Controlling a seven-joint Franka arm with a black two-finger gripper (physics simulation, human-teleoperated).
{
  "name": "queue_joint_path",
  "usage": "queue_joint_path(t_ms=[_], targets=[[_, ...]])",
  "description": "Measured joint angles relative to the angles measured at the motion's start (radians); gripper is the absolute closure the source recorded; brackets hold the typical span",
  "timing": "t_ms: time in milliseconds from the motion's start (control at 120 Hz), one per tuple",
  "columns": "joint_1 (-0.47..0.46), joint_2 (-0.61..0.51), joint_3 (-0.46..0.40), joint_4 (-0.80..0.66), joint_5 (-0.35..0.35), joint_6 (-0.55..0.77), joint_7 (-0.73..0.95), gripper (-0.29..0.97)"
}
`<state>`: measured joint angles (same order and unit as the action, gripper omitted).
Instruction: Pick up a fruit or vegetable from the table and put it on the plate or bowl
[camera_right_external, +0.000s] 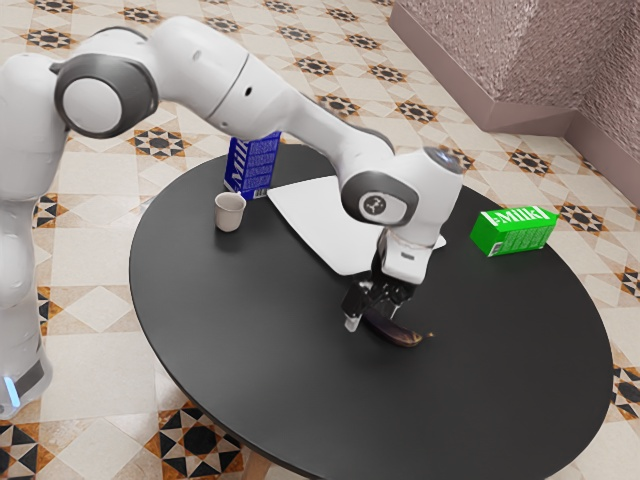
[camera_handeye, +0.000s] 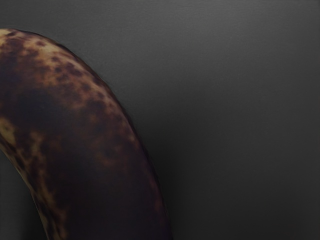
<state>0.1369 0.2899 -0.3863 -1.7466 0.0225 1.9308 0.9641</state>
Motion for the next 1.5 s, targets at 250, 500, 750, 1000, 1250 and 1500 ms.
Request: queue_joint_path(t_ms=[250,500,750,1000,1250,1500], targets=[[-0.007,0.005,0.001,0.0,0.0,0.007,0.002,0.18],[-0.009,-0.002,0.001,0.003,0.002,0.011,-0.013,0.46],[-0.009,-0.068,0.006,0.003,0.016,0.013,-0.032,0.47],[0.189,-0.11,0.017,0.058,0.05,0.003,-0.056,0.47],[0.338,-0.036,0.01,0.174,0.093,-0.028,-0.066,0.47],[0.435,0.078,-0.034,0.225,0.13,-0.039,-0.069,0.47]])
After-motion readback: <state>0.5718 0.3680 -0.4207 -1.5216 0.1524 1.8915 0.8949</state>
